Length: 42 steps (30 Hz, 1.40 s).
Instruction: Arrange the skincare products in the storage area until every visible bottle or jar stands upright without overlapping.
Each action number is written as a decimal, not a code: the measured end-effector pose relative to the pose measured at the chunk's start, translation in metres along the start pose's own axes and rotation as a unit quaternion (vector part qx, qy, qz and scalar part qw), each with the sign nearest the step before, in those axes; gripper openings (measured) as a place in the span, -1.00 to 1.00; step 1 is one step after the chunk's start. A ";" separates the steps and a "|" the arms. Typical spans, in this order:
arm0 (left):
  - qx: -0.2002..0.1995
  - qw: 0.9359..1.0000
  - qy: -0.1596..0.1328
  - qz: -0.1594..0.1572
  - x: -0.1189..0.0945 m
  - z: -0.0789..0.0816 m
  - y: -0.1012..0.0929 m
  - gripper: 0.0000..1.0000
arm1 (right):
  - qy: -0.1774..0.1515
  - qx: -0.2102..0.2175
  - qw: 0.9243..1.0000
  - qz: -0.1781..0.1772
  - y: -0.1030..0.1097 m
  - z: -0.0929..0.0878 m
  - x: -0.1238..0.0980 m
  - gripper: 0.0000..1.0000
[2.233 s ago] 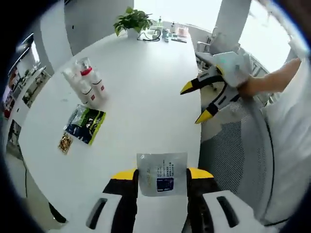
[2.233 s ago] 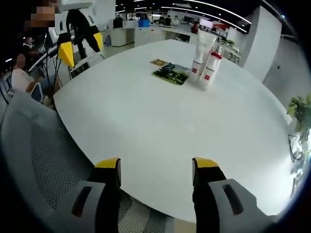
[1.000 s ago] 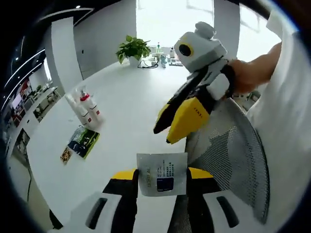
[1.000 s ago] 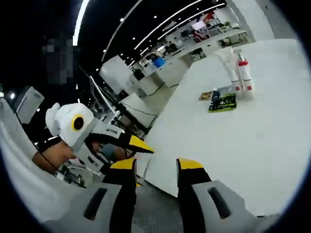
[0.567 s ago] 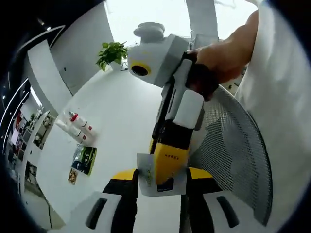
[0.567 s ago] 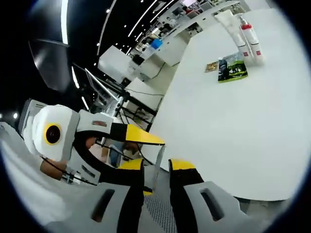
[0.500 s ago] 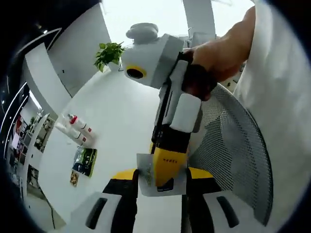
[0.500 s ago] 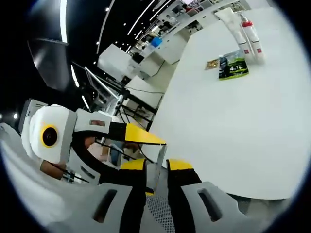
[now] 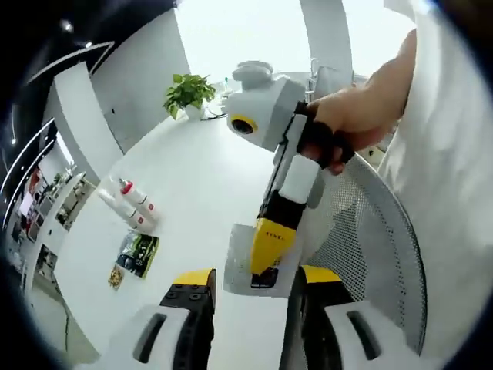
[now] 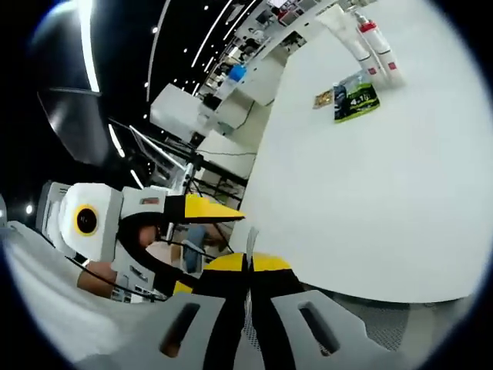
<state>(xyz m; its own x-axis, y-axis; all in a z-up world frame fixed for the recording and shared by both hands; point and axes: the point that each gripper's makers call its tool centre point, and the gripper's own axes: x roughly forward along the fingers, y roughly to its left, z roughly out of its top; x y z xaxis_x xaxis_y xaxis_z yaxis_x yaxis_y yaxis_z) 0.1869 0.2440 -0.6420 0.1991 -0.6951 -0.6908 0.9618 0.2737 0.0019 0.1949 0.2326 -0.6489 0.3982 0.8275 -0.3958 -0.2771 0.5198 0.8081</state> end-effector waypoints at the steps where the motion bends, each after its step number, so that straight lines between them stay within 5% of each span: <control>1: -0.028 1.000 -0.005 -0.006 -0.001 -0.001 0.001 -0.05 | -0.007 0.006 1.000 0.005 0.000 0.003 -0.002 -1.00; 6: -0.172 0.983 -0.052 -0.035 -0.007 0.003 0.004 -0.05 | -0.074 0.046 0.994 0.063 0.015 0.026 -0.014 -1.00; 8: -0.235 0.966 -0.086 -0.058 -0.010 0.012 0.002 -0.08 | -0.097 0.064 0.989 0.089 0.021 0.034 -0.019 -1.00; 11: -0.326 0.930 -0.135 -0.104 -0.013 0.025 -0.002 -0.18 | -0.120 0.080 0.982 0.121 0.028 0.042 -0.025 -1.00; 12: -0.334 0.926 -0.141 -0.109 -0.013 0.027 -0.003 -0.26 | -0.122 0.083 0.980 0.129 0.030 0.042 -0.026 -1.00; 17: -0.411 0.878 -0.203 -0.137 -0.017 0.039 -0.002 -0.59 | -0.129 0.099 0.971 0.176 0.045 0.043 -0.028 -1.00; 22: -0.425 0.866 -0.213 -0.154 -0.021 0.037 -0.006 -0.78 | -0.129 0.099 0.970 0.180 0.046 0.042 -0.026 -1.00; 25: -0.476 0.834 -0.222 -0.170 -0.024 0.038 -0.005 -0.97 | -0.129 0.089 0.971 0.180 0.048 0.041 -0.024 -0.98; 26: -0.482 0.828 -0.225 -0.176 -0.024 0.037 -0.004 -0.98 | -0.130 0.084 0.972 0.179 0.049 0.041 -0.024 -0.98; 35: -0.492 0.824 -0.214 -0.181 -0.023 0.033 -0.003 -0.99 | -0.124 -0.024 0.985 0.117 0.042 0.036 -0.019 -0.85; 42: -0.492 0.825 -0.214 -0.176 -0.021 0.033 0.000 -0.99 | -0.132 -0.034 0.986 0.096 0.038 0.042 -0.019 -0.88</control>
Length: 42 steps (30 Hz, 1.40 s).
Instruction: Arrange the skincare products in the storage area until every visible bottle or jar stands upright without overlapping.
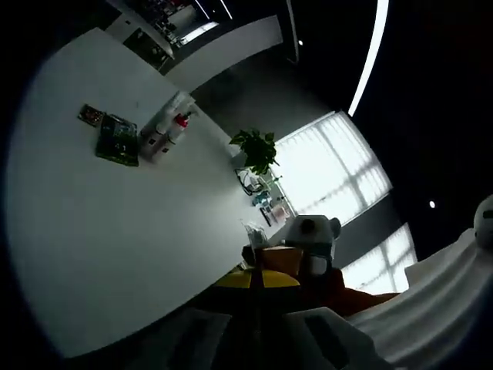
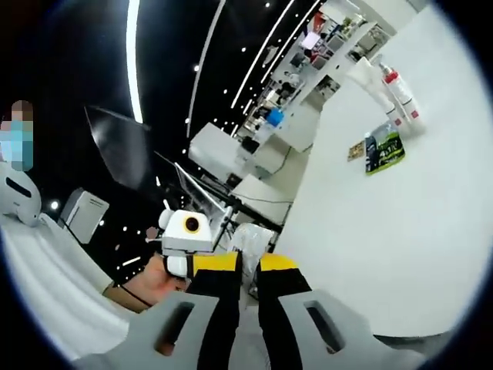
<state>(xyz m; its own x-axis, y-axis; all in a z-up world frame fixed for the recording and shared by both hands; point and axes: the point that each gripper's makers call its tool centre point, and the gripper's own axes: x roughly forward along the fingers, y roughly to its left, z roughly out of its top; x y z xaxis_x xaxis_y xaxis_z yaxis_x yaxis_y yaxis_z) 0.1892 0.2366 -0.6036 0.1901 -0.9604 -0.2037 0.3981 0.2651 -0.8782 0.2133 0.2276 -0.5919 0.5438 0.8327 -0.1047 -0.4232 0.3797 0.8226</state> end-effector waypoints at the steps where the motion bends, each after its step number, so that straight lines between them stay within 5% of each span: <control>1: 0.000 1.000 -0.002 -0.001 0.000 0.001 0.000 -0.99 | -0.009 0.010 1.000 0.001 -0.001 0.002 0.000 -0.88; 36: -0.001 1.000 -0.005 0.006 -0.006 0.000 0.007 -0.99 | -0.015 -0.037 0.998 -0.048 -0.011 0.004 -0.001 -0.98; 42: 0.023 0.999 -0.002 0.023 -0.010 -0.006 0.015 -0.95 | -0.030 -0.028 0.998 -0.048 -0.014 0.011 -0.006 -1.00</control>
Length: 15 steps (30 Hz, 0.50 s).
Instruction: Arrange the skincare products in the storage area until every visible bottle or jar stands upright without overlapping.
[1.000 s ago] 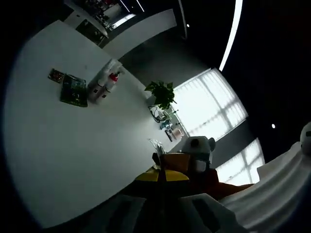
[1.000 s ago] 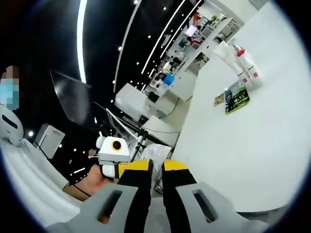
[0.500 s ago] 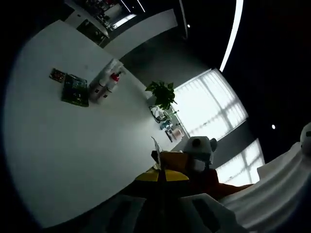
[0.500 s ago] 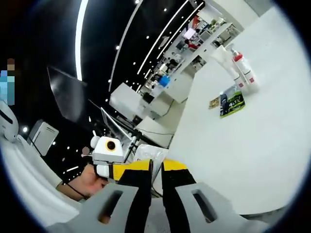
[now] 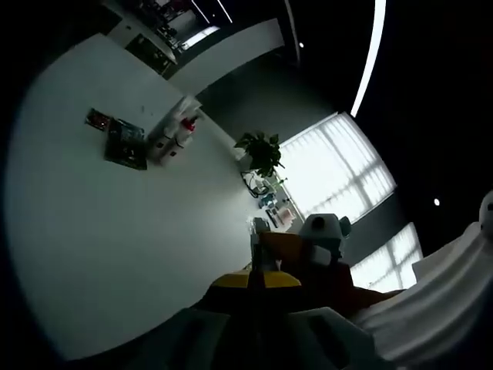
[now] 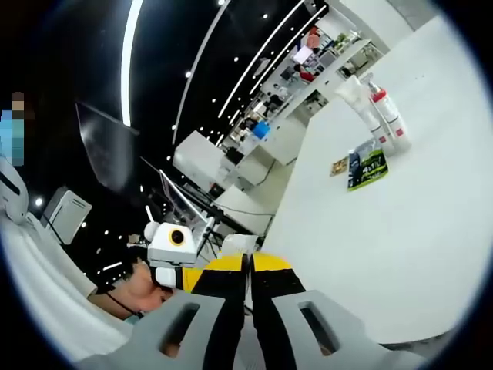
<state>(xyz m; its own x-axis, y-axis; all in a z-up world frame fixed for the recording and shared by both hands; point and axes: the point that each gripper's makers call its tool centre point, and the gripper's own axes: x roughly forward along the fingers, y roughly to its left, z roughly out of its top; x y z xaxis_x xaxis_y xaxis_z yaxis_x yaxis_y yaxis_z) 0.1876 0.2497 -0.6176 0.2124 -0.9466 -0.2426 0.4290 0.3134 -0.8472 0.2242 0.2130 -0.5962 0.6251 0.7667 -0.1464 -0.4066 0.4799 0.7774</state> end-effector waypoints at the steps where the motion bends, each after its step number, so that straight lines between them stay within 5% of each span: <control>1: -0.001 1.000 0.001 0.002 -0.002 -0.001 0.001 -0.95 | -0.002 0.002 1.000 0.000 -0.003 0.002 -0.001 -1.00; 15: -0.020 1.000 -0.011 -0.008 -0.008 -0.003 0.000 -0.93 | -0.010 0.041 0.999 0.032 0.009 0.003 0.006 -1.00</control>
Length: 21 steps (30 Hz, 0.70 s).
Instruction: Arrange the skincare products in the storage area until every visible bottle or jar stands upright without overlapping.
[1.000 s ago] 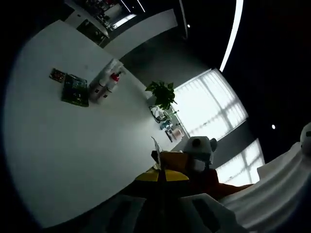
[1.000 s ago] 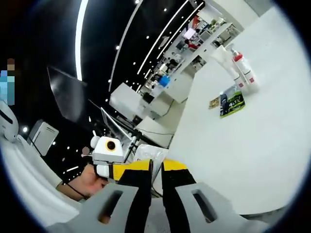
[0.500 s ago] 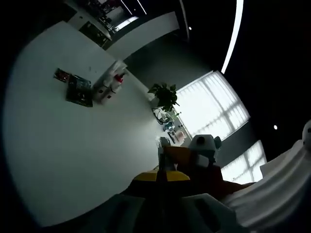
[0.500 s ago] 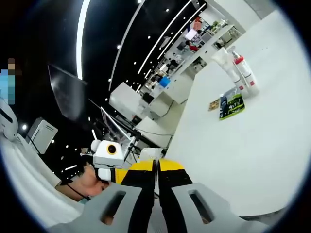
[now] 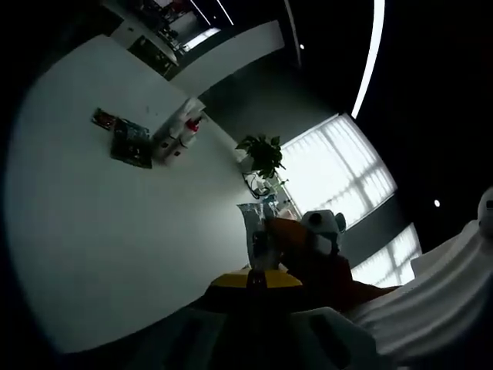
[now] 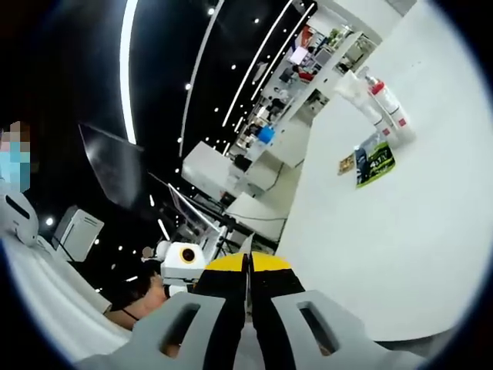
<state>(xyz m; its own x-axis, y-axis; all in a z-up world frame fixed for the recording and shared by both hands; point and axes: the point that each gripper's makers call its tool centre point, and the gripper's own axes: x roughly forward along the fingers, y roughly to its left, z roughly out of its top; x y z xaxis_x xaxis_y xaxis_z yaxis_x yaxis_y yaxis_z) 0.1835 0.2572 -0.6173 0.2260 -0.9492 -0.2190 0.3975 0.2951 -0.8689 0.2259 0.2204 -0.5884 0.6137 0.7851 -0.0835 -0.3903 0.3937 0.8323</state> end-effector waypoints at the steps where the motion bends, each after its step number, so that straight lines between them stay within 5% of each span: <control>1: -0.003 1.000 -0.003 -0.002 0.000 0.000 -0.001 -0.93 | 0.000 0.002 1.000 0.000 0.000 0.000 0.000 -1.00; 6: -0.037 0.998 -0.033 -0.024 -0.001 0.005 -0.004 -0.89 | 0.000 0.024 1.000 0.013 0.004 -0.003 0.000 -1.00; 15: -0.041 0.998 -0.032 -0.043 -0.003 0.003 -0.009 -0.98 | 0.012 0.012 1.000 0.014 0.005 -0.008 0.003 -0.96; 21: -0.047 0.997 -0.038 -0.038 -0.005 0.007 -0.005 -0.98 | 0.030 -0.072 0.997 -0.019 -0.004 -0.005 0.003 -0.66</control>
<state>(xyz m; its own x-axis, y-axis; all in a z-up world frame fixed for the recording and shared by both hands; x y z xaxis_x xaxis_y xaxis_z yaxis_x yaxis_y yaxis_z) 0.1864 0.2607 -0.6087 0.2672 -0.9561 -0.1204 0.3321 0.2086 -0.9199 0.2254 0.2236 -0.5949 0.5900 0.7935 -0.1490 -0.4653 0.4849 0.7405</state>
